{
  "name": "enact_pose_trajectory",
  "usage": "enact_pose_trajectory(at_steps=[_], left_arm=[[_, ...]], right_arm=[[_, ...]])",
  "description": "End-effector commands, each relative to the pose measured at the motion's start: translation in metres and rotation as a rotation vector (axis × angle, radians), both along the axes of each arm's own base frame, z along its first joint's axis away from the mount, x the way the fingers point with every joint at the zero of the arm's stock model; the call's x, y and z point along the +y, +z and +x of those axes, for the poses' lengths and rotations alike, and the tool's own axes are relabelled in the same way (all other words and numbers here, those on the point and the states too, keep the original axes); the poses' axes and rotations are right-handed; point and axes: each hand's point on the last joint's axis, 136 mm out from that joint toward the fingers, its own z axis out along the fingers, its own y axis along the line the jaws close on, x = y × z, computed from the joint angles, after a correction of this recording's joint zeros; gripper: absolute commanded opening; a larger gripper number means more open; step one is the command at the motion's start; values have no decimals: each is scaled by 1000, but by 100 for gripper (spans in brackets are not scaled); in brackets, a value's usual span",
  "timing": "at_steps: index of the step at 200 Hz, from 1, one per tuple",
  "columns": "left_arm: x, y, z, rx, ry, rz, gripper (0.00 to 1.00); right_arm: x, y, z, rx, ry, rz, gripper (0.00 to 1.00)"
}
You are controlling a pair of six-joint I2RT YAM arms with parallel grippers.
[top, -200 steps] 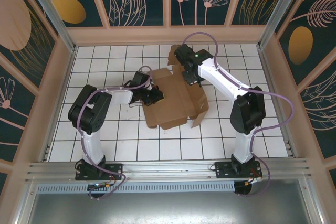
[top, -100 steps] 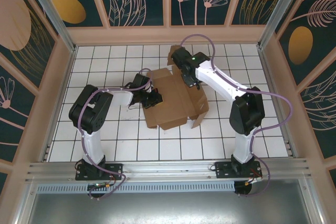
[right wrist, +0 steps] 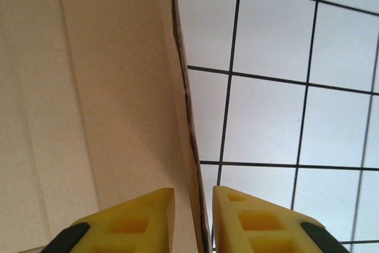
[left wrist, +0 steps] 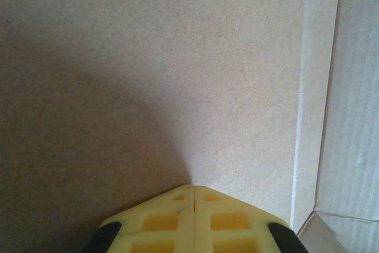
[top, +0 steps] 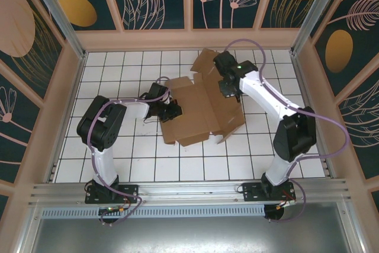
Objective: Fold the paper box
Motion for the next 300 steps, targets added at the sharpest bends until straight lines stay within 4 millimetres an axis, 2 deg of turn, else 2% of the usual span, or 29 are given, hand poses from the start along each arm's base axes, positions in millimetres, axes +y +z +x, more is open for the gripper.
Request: enact_pose_trajectory(at_steps=[1,25,58,88,99,119,128,169,183,207,219,243,274,300], left_arm=[[27,-22,-10,43,31,121,0],[26,-24,-11,52,29,116,0],[23,-19,-10,49,26,96,0],[9,-7,-8,50,5,27,0],[7,1,-4,36,9,13,0],[1,31,10,-24,20,-21,0],[-5,50,18,-59,26,-57,4],[-40,156,68,-216,53,-293,40],[-52,187,85,-253,48,-357,47],[-71,224,108,-283,28,-460,51],[-77,235,116,-293,24,-496,52],[-81,238,127,-300,33,-499,53],[-83,216,138,-267,37,-433,55],[-79,203,141,-249,54,-372,61]], right_arm=[[-2,5,-3,-9,-34,173,19],[-13,-13,-5,32,-61,232,0],[-18,-27,-1,34,-44,138,0],[-22,-25,11,-48,39,-297,1],[-15,-19,14,-103,76,-446,1],[-7,-7,21,-178,80,-542,3],[-2,1,24,-213,88,-567,3],[35,29,28,-362,173,-508,4],[40,34,29,-388,190,-491,4],[42,34,32,-384,210,-477,4],[42,32,32,-377,213,-465,4],[42,30,33,-369,216,-449,4],[42,27,31,-364,220,-447,4],[43,27,32,-366,223,-442,4]])
